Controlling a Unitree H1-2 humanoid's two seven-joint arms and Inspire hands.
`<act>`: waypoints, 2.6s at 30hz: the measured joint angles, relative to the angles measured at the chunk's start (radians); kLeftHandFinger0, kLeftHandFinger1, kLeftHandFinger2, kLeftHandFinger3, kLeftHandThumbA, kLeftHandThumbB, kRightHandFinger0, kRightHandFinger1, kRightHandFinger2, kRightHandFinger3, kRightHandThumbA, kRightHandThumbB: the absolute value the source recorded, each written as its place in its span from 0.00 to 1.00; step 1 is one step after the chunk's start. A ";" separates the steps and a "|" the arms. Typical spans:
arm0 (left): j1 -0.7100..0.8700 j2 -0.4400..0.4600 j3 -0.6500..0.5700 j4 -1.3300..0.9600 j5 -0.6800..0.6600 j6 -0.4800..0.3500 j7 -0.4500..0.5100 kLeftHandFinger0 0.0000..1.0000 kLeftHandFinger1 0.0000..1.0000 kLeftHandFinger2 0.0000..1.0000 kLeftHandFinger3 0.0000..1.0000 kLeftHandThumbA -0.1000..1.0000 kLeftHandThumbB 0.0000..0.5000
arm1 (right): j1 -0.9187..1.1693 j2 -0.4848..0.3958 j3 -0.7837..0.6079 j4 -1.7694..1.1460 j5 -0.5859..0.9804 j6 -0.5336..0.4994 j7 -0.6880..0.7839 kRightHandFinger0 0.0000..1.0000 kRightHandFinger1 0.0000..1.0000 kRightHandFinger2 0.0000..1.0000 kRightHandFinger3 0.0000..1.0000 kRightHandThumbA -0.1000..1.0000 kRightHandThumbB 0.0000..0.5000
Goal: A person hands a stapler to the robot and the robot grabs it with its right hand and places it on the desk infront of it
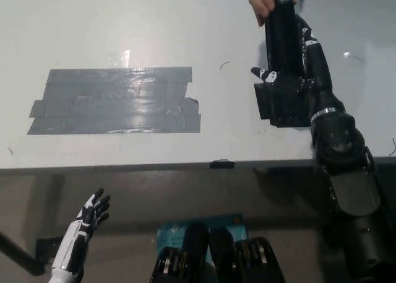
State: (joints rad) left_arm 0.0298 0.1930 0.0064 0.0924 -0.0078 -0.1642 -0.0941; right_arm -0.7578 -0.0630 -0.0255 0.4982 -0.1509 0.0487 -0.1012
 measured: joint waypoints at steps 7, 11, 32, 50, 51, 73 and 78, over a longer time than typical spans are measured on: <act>-0.004 0.004 0.000 -0.001 0.000 0.000 -0.008 0.99 1.00 0.96 1.00 1.00 1.00 | -0.042 -0.027 0.003 0.062 -0.012 0.000 0.000 1.00 1.00 1.00 1.00 1.00 0.62; -0.005 0.004 0.000 -0.003 0.001 0.000 -0.010 0.99 1.00 0.95 1.00 1.00 1.00 | -0.055 -0.030 0.006 0.071 -0.012 0.004 0.002 1.00 1.00 1.00 1.00 0.94 0.60; -0.021 0.013 -0.001 -0.012 0.004 0.003 -0.013 0.92 0.97 0.90 0.97 1.00 1.00 | -0.108 -0.089 0.143 0.084 -0.100 0.290 0.046 0.04 0.51 0.88 0.88 0.00 0.37; -0.028 0.022 -0.007 -0.012 0.022 0.003 -0.013 0.83 0.91 0.84 0.90 1.00 1.00 | -0.099 -0.091 0.224 0.014 -0.124 0.354 0.096 0.03 0.48 0.77 0.76 0.05 0.39; -0.030 0.022 -0.009 -0.012 0.025 0.003 -0.013 0.82 0.90 0.83 0.90 1.00 1.00 | -0.103 -0.091 0.256 0.010 -0.134 0.359 0.109 0.03 0.46 0.76 0.75 0.04 0.38; -0.058 0.023 -0.020 -0.012 0.063 0.013 -0.013 0.82 0.89 0.81 0.85 1.00 1.00 | -0.173 -0.059 0.587 0.190 -0.245 0.298 0.287 0.22 0.66 0.90 0.59 0.32 0.13; -0.063 0.024 -0.023 -0.013 0.065 0.019 -0.013 0.77 0.86 0.79 0.83 1.00 1.00 | -0.183 -0.095 0.616 0.186 -0.256 0.256 0.347 0.28 0.69 0.95 0.79 0.31 0.11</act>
State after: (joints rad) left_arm -0.0332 0.2174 -0.0163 0.0797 0.0574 -0.1448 -0.1070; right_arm -0.9412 -0.1575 0.5909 0.6840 -0.4074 0.3047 0.2463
